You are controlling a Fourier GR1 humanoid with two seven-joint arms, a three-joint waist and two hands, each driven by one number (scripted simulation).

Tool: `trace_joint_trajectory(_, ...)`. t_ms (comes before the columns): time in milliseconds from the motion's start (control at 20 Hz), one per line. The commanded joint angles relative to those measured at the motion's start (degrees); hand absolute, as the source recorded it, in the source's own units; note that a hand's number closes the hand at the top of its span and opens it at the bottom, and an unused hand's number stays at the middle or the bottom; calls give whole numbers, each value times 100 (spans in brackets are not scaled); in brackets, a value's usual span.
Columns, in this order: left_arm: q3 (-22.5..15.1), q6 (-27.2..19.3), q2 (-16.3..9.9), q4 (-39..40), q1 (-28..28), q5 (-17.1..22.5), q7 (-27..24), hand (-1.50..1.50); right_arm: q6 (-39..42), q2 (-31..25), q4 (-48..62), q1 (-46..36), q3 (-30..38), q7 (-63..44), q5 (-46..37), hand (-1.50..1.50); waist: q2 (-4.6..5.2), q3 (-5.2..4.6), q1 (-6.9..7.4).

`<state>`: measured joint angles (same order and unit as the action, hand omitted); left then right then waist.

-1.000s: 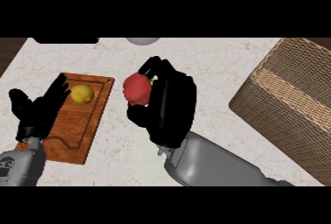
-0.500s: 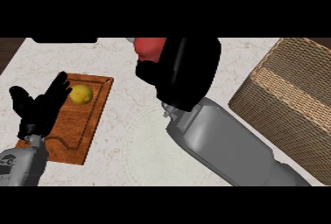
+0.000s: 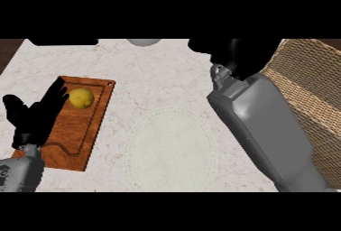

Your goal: Pick the bell pepper from the placemat and place it in the basket

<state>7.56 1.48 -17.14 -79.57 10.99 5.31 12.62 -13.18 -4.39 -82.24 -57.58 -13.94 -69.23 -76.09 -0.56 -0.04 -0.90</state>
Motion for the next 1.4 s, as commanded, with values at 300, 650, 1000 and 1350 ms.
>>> trace_joint_trajectory(300,-28,25,83,-199,-292,-58,-118,0,787,-459,-708,951,996,21,87,150,35,5,66)
trace_joint_trajectory(650,33,144,97,-193,-320,-42,-213,0,713,-575,-1881,2220,1348,627,340,150,46,4,78)
trace_joint_trajectory(1000,83,151,50,8,-20,-75,-106,0,-207,-561,-1631,2619,2093,467,-220,-150,55,3,65)
trace_joint_trajectory(1350,76,123,180,-232,2,-122,200,0,-541,-468,-1413,2996,2209,1278,351,-150,52,4,99)
